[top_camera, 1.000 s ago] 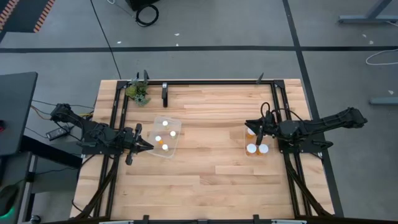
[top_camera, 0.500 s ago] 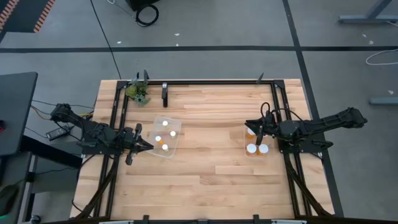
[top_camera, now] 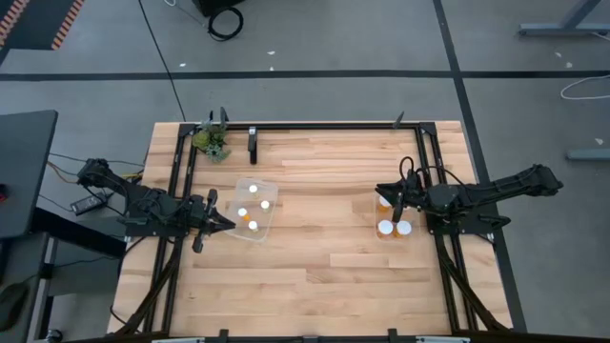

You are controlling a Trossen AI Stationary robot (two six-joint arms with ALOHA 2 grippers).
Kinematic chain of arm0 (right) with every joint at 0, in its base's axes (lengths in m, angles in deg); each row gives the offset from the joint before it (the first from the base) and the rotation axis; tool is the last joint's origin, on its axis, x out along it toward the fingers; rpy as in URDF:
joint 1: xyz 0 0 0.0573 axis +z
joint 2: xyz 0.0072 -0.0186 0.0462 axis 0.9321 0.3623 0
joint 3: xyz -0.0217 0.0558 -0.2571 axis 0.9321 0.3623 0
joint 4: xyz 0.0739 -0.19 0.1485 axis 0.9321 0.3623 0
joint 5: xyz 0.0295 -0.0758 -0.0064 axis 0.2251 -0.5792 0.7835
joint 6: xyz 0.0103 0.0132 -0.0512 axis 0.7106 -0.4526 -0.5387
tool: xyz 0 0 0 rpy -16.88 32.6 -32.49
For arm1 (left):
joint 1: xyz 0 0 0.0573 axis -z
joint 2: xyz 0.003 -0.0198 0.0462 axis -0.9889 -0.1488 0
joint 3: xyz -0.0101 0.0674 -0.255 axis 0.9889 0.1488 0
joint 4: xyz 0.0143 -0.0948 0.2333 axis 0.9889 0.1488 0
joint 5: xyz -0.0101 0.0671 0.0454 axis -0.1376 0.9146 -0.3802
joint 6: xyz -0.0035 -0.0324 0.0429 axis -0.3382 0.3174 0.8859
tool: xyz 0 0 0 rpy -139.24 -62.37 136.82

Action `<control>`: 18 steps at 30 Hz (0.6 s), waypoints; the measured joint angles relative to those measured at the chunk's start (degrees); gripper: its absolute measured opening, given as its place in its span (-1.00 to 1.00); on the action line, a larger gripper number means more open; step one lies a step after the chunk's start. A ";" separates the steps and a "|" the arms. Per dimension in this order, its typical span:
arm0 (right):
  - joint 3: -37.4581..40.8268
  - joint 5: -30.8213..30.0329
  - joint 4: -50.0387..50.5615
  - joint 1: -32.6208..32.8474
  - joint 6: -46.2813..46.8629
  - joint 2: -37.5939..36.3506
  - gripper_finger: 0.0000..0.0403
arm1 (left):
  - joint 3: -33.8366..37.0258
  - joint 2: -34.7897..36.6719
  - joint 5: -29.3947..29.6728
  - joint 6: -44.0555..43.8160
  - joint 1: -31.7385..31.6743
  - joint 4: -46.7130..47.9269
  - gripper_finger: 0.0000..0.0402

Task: Pick and place medicine bottles into bin by pill shape (circle, oval)
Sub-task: Return to Home Position

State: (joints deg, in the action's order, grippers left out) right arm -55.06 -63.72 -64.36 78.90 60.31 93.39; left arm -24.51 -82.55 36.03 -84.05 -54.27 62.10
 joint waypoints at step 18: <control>0.00 0.00 0.01 0.00 -0.01 0.00 -0.62 | 0.00 0.00 -0.02 -0.02 0.01 0.01 -0.86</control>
State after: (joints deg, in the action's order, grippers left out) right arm -55.06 -63.72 -64.35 78.90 60.29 93.39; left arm -24.51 -82.55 36.01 -84.06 -54.26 62.11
